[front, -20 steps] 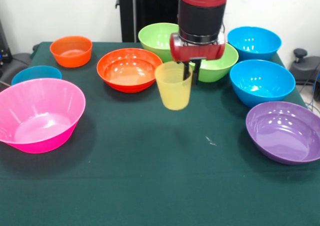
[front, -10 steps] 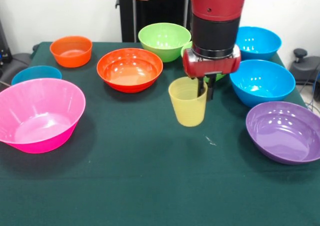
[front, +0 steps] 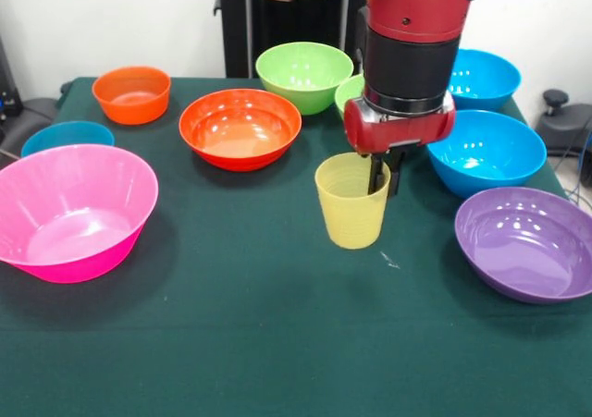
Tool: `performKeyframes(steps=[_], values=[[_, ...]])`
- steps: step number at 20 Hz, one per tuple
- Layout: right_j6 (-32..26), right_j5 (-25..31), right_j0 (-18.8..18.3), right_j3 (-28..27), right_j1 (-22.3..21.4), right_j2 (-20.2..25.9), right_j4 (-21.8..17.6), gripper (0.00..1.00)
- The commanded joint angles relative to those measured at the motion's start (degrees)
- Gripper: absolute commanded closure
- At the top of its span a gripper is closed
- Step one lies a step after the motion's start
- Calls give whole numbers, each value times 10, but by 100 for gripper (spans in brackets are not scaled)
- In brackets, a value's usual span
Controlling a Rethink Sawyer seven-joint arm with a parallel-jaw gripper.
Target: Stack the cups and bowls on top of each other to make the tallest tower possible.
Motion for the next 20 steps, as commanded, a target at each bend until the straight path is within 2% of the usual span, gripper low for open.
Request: performKeyframes(steps=[1,3,6,10,13,20], values=[[-203,40,0,-30,2,19,-92,100],[-195,34,3,-26,3,13,-104,100],[-160,36,0,-19,16,12,-90,100],[-122,38,10,-40,43,-3,-98,100],[-120,46,19,-60,55,-12,-112,100],[-127,46,21,-64,60,-11,-121,100]])
